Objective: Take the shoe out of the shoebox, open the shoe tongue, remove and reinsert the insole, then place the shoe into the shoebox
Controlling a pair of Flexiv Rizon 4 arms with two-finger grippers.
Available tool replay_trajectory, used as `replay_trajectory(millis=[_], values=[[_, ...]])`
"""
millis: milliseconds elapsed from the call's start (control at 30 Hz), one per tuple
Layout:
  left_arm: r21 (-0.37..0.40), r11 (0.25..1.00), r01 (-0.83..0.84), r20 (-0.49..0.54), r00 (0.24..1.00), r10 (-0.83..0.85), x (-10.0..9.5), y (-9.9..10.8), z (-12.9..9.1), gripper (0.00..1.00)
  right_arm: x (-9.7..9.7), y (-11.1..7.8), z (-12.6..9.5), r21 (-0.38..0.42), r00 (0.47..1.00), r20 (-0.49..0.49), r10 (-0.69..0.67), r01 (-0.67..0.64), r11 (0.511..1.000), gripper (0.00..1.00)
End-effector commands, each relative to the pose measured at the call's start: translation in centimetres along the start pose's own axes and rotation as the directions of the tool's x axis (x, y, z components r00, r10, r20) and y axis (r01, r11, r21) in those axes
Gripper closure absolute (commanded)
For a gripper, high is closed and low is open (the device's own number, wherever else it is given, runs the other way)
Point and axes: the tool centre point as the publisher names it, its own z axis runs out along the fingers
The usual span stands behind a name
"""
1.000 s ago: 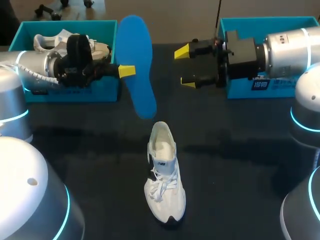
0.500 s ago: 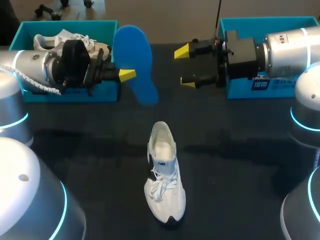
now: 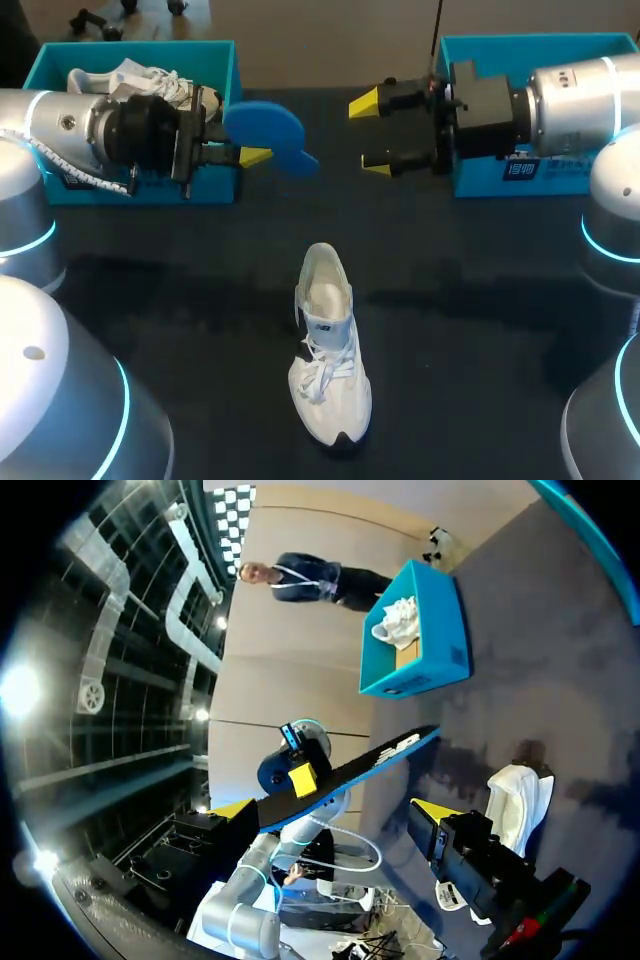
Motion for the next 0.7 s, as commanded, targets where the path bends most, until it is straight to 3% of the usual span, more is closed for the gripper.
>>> replay_trajectory(millis=[33, 200, 700], values=[[-0.014, 0.988, -0.155, -0.015, 0.988, 0.155, 0.22, 0.18, -0.19, 1.0, 0.01, 0.01, 0.26, -0.002, 1.0, 0.001, 0.001, -0.001, 1.0, 0.0], [-0.057, 0.933, -0.354, -0.006, 0.935, 0.355, -0.13, 0.57, -0.13, 1.0, 0.01, 0.01, 0.26, -0.002, 1.0, 0.001, 0.001, -0.001, 1.0, 0.0], [-0.05, 0.922, -0.384, -0.018, 0.923, 0.384, -0.12, 0.54, -0.15, 1.0, 0.01, 0.01, 0.26, -0.002, 1.0, 0.001, 0.001, -0.001, 1.0, 0.0]])
